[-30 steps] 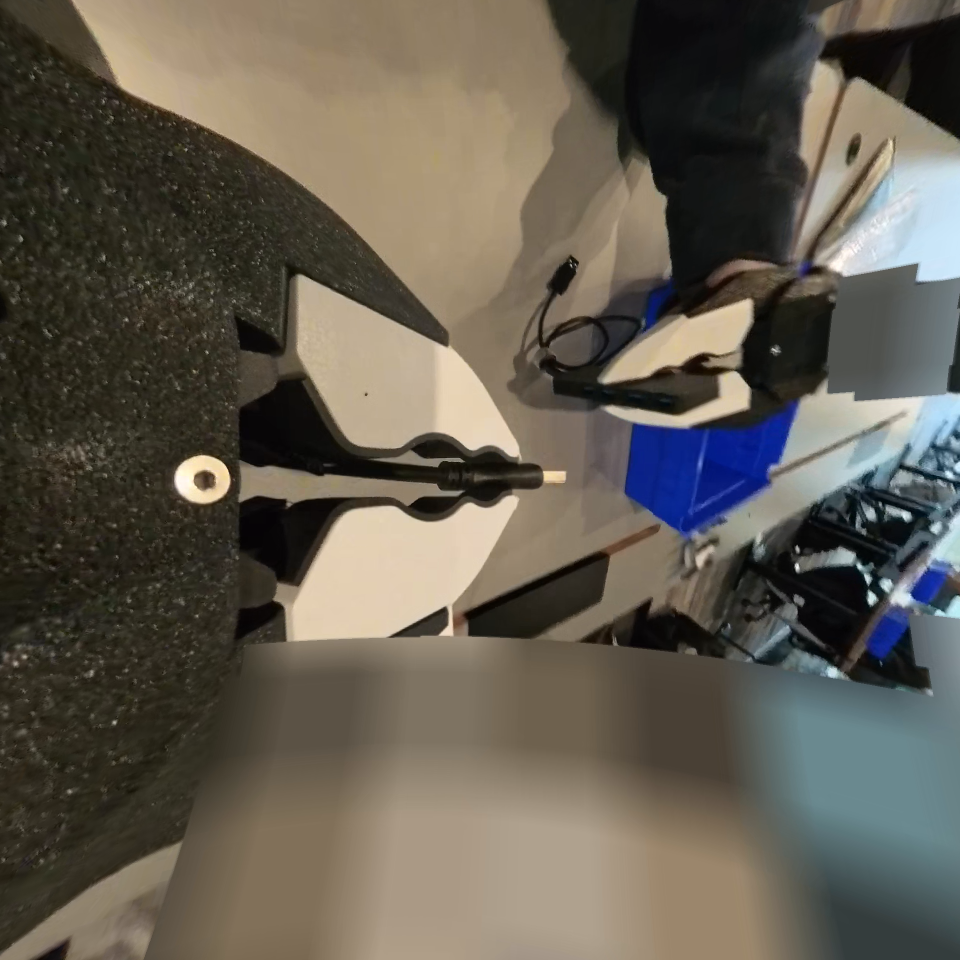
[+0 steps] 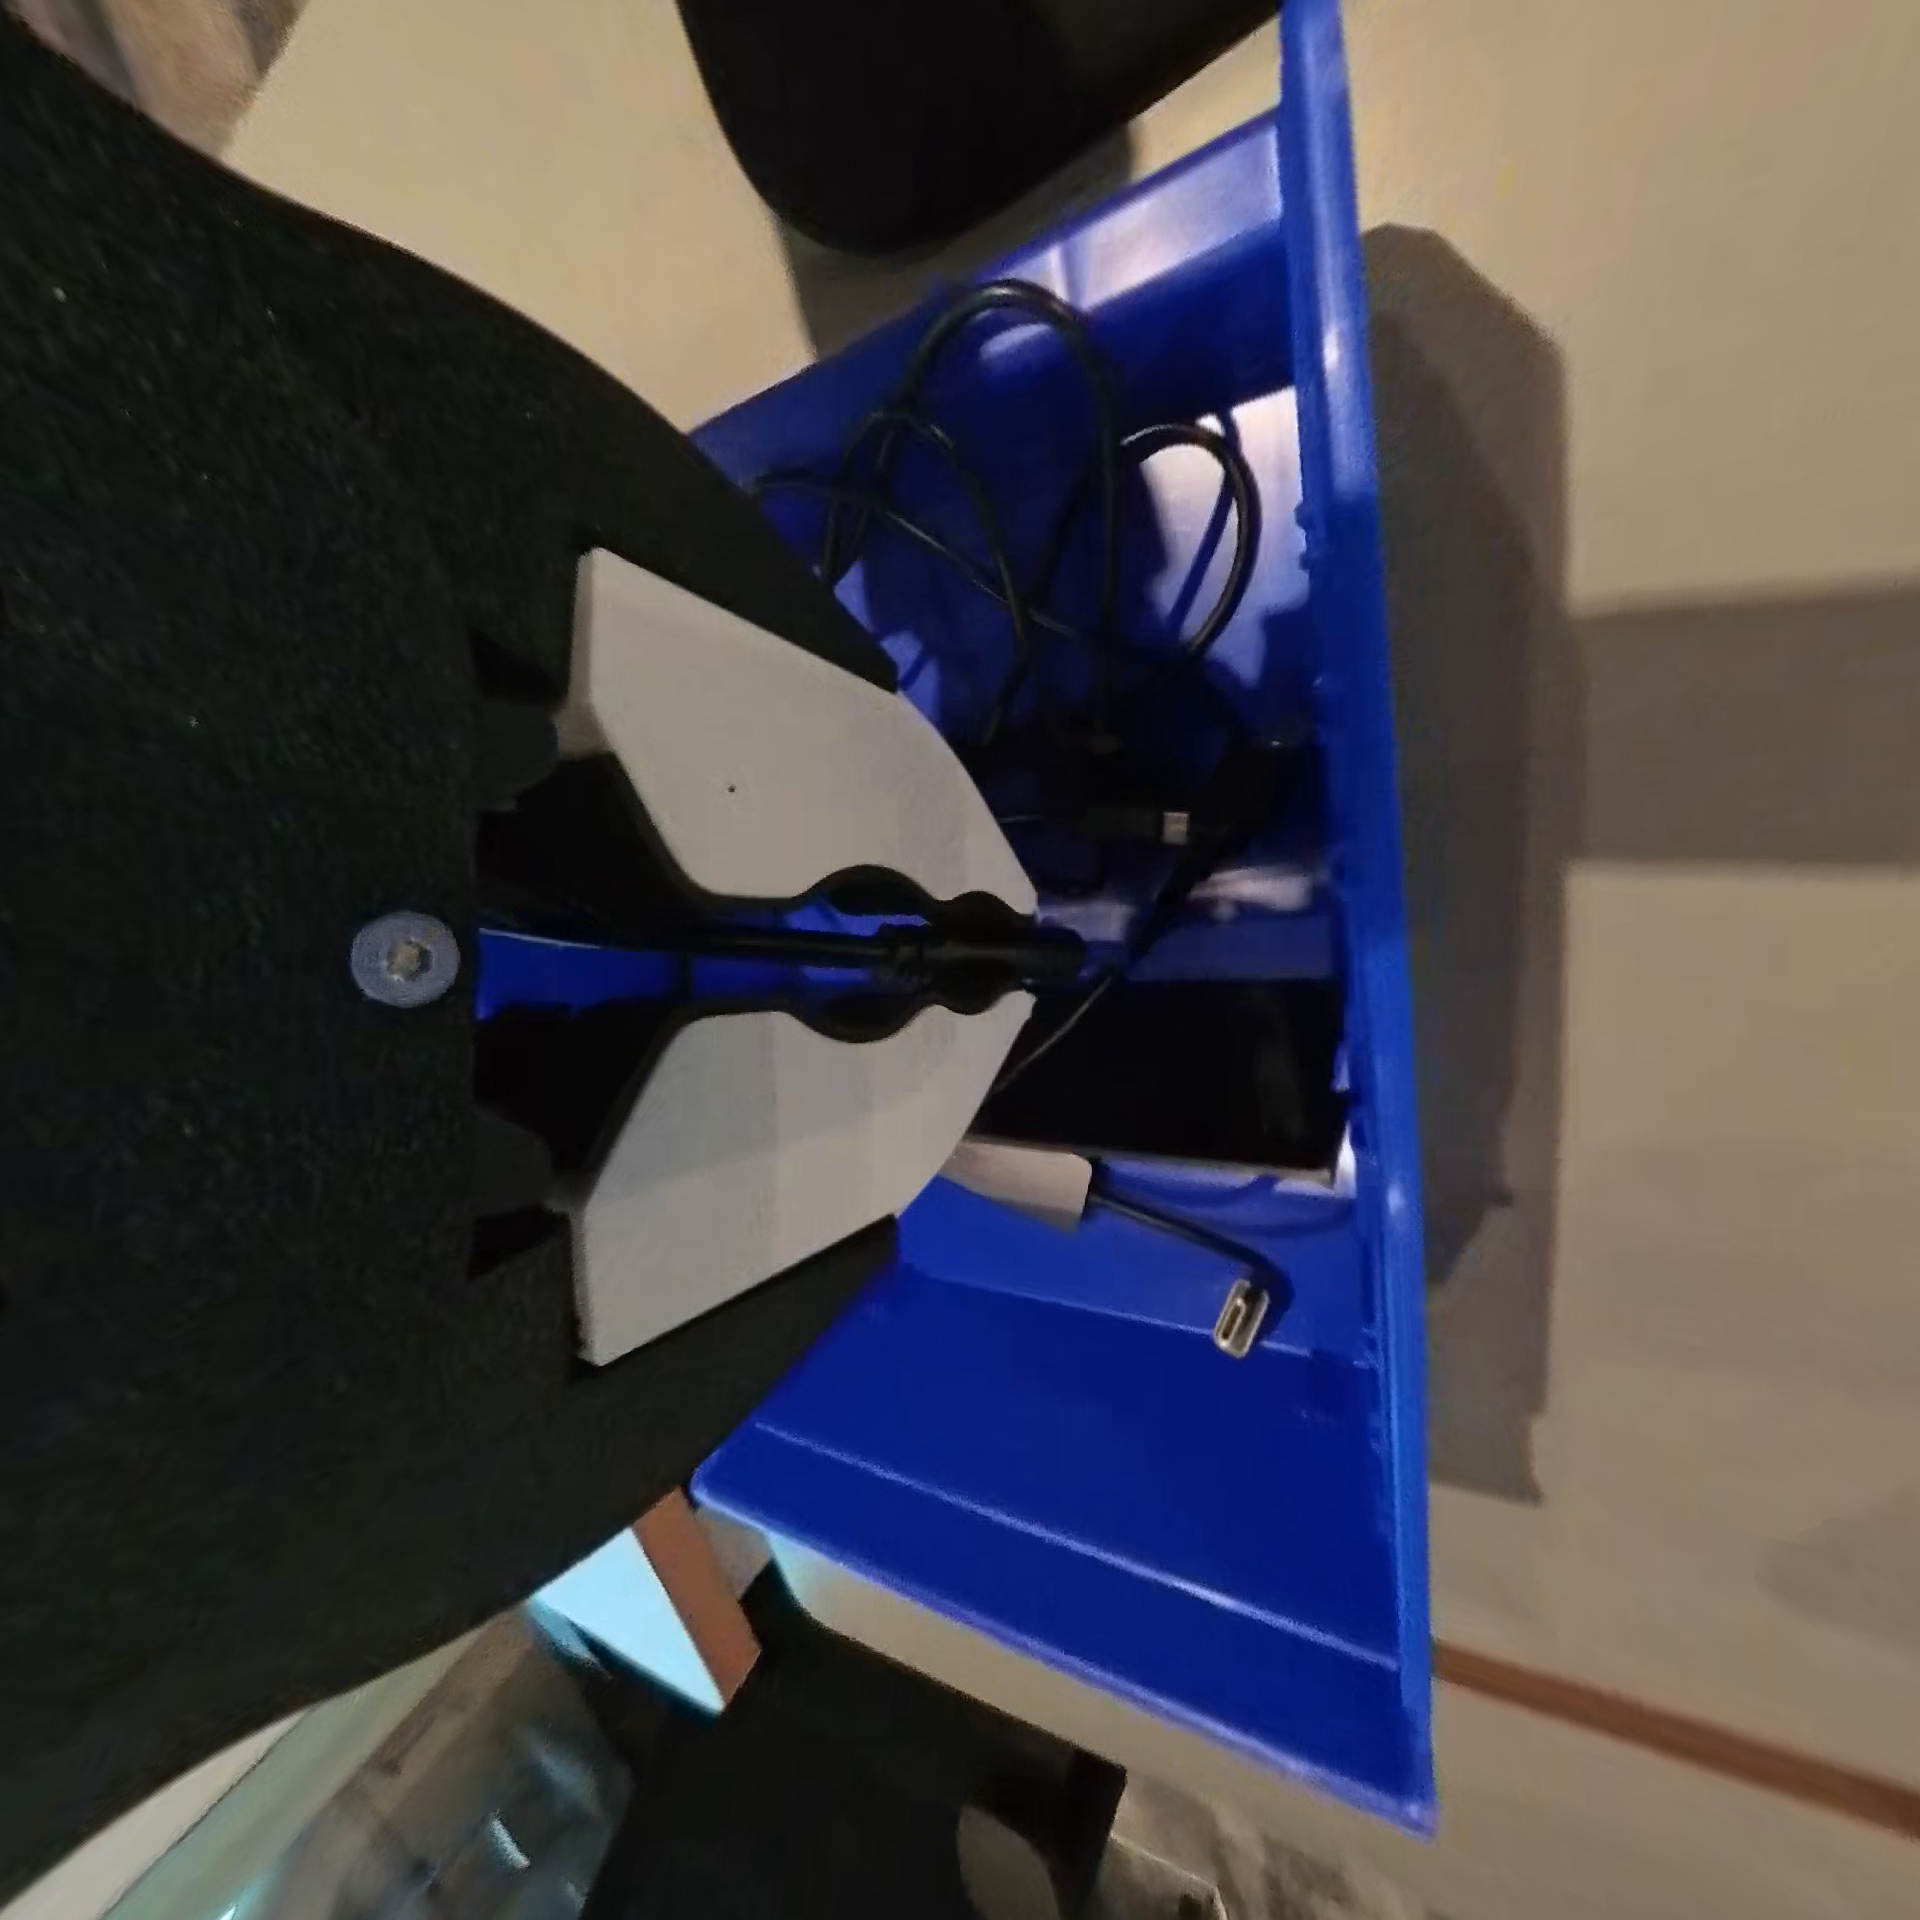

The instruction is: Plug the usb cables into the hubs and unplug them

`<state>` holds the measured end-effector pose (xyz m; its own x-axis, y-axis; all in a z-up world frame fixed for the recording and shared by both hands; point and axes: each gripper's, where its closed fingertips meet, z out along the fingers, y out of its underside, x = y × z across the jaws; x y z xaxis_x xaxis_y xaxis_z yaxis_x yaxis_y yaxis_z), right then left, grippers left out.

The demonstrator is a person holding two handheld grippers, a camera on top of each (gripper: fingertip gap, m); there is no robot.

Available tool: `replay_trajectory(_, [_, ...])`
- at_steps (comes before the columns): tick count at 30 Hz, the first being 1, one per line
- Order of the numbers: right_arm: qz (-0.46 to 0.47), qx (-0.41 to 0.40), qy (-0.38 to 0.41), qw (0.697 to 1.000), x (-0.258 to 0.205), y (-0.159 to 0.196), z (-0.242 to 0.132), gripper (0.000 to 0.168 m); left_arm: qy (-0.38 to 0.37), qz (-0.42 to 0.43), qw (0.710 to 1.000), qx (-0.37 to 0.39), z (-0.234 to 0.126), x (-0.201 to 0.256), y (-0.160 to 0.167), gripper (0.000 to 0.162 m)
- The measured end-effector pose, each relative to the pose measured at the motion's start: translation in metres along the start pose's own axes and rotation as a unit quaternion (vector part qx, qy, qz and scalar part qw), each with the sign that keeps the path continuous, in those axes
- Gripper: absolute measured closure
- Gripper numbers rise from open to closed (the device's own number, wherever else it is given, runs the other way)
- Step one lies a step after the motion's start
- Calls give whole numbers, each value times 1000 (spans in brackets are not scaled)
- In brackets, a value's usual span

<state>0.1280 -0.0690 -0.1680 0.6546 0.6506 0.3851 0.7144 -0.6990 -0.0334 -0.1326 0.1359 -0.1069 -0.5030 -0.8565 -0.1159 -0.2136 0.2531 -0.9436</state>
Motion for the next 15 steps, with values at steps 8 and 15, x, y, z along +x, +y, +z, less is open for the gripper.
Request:
replay_trajectory(8, [54, -105, -34, 992, 3, 23, -6, 100, 2, -2, 1000, -6, 3, 1, 4, 152])
replay_trajectory(15, [98, -55, 54, 992, 45, 19, -54, 96, 2, -4, 1000, -4, 3, -1, 4, 152])
